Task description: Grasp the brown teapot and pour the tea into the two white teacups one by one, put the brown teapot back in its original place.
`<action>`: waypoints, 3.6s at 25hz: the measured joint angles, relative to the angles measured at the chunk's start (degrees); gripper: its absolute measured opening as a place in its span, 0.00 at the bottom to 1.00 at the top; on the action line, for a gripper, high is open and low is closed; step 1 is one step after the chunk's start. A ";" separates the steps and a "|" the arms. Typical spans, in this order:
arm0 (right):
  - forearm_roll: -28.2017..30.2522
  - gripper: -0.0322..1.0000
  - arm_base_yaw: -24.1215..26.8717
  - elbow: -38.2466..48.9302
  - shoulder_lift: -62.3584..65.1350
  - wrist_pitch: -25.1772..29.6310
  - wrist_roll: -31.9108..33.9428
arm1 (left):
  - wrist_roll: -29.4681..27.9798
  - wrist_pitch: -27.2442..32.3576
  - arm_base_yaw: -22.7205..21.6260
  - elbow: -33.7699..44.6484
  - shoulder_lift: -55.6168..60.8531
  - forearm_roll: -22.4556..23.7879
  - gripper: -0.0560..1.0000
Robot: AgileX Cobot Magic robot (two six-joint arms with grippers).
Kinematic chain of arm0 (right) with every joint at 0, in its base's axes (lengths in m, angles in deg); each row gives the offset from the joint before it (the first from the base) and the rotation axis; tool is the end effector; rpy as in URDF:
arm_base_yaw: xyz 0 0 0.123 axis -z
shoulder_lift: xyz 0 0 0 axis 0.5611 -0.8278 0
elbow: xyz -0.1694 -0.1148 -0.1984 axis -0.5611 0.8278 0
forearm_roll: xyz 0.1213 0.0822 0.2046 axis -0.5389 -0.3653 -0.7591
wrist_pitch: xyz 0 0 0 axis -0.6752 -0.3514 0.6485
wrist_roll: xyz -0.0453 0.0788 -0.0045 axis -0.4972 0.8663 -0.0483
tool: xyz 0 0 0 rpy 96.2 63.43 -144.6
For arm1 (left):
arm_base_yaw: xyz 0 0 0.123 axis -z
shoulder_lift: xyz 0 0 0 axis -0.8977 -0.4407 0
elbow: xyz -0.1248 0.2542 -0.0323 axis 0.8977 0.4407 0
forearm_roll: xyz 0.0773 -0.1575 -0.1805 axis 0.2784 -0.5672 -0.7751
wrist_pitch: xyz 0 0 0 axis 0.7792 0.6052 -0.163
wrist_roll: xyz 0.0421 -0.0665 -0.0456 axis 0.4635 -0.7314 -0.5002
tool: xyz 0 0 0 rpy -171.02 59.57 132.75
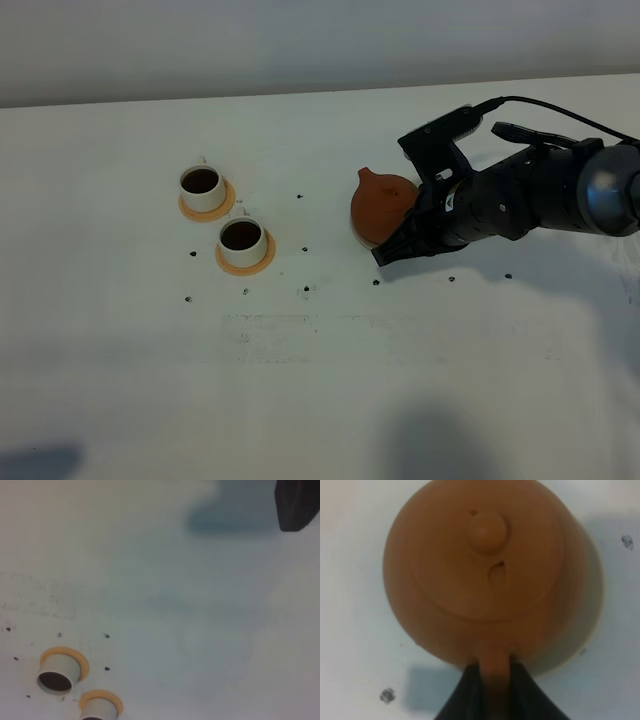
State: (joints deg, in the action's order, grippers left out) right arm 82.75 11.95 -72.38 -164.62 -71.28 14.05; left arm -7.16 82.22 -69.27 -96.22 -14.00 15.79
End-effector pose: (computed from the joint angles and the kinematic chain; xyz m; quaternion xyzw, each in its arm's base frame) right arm 0.3585 0.1473 0.1346 -0.1702 0.9528 0.0584 0.2445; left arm -0.0010 0.0010 0.2647 -0.0526 0.8622 0.0244 0.5032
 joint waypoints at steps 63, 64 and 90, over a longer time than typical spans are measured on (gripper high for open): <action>4.73 0.25 9.91 35.10 113.07 46.07 1.17 | 0.00 0.00 0.00 0.00 0.00 0.00 0.33; 4.73 0.25 9.91 35.10 113.07 46.07 1.16 | 0.00 0.00 0.00 0.00 0.00 0.00 0.33; 4.73 0.25 25.29 35.10 113.07 46.01 1.00 | 0.00 0.00 0.00 0.00 0.00 0.00 0.33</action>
State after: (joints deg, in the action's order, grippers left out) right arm 87.48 37.24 -37.27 -51.54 -25.26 15.05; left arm -7.16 82.22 -69.27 -96.22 -14.00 15.79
